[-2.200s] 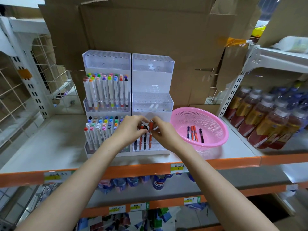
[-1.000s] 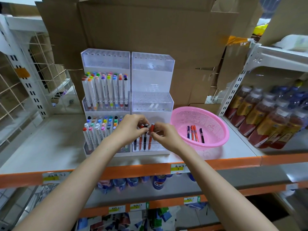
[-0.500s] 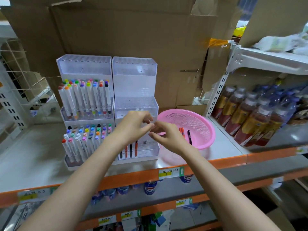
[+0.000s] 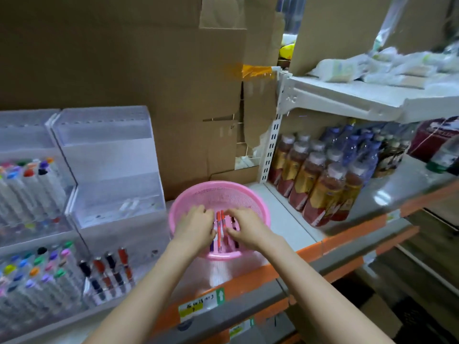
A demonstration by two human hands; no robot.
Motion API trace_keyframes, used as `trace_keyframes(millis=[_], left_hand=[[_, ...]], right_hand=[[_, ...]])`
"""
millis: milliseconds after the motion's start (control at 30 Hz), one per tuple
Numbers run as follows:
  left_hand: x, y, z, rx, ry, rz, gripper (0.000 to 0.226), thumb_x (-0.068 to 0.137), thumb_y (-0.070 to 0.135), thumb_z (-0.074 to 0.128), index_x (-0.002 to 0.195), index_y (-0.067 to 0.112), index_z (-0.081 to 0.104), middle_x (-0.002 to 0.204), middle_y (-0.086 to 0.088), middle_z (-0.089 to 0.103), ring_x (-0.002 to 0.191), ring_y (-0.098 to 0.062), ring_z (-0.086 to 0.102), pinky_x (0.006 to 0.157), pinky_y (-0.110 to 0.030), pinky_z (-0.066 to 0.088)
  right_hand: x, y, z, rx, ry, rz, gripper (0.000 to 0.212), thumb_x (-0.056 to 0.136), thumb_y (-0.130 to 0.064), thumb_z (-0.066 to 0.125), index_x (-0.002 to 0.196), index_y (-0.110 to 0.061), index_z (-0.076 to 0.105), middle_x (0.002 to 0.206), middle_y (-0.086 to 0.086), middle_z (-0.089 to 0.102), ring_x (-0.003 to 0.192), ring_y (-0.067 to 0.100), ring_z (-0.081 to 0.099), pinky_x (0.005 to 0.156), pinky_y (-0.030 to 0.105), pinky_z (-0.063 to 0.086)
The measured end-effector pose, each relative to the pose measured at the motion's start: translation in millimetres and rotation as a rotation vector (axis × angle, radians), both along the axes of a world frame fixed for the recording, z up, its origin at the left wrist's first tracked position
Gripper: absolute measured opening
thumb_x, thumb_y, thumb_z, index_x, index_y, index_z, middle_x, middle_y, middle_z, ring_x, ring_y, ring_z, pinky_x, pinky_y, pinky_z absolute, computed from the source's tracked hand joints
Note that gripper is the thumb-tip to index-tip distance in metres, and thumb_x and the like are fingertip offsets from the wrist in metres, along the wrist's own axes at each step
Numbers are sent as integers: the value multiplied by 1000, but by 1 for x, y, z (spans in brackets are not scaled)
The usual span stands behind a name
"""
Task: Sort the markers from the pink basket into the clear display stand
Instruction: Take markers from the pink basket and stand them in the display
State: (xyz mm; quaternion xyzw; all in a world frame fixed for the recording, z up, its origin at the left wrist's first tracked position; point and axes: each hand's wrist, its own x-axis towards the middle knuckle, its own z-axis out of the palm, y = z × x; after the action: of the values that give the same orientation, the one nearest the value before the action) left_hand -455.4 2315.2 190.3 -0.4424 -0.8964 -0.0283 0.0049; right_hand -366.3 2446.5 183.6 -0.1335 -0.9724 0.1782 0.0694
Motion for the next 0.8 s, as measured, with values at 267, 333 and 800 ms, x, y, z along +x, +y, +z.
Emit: trace_keyframes(millis=[267, 333, 800], left_hand=[[-17, 34, -31, -90, -216, 172, 37, 92, 36, 48, 125, 19, 53, 129, -8, 52, 114, -25, 51, 89, -36, 43], [-19, 40, -32, -71, -226, 206, 36, 91, 36, 52, 123, 18, 55, 125, -8, 53, 113, -26, 52, 87, -37, 43], [-21, 41, -38, 132, -373, 298, 8, 80, 10, 59, 83, 12, 52, 86, -9, 62, 75, -26, 56, 62, -32, 39]], right_hand=[[-39, 22, -28, 111, -221, 35, 20, 88, -18, 58, 106, -10, 60, 104, 14, 65, 97, 34, 61, 76, 37, 48], [-46, 26, -32, 120, -215, 40, 25, 88, -22, 62, 110, -11, 59, 110, 15, 62, 100, 33, 60, 77, 38, 48], [-52, 28, -34, -3, -210, -45, 12, 88, -20, 57, 94, -10, 55, 109, 13, 56, 96, 32, 57, 74, 35, 44]])
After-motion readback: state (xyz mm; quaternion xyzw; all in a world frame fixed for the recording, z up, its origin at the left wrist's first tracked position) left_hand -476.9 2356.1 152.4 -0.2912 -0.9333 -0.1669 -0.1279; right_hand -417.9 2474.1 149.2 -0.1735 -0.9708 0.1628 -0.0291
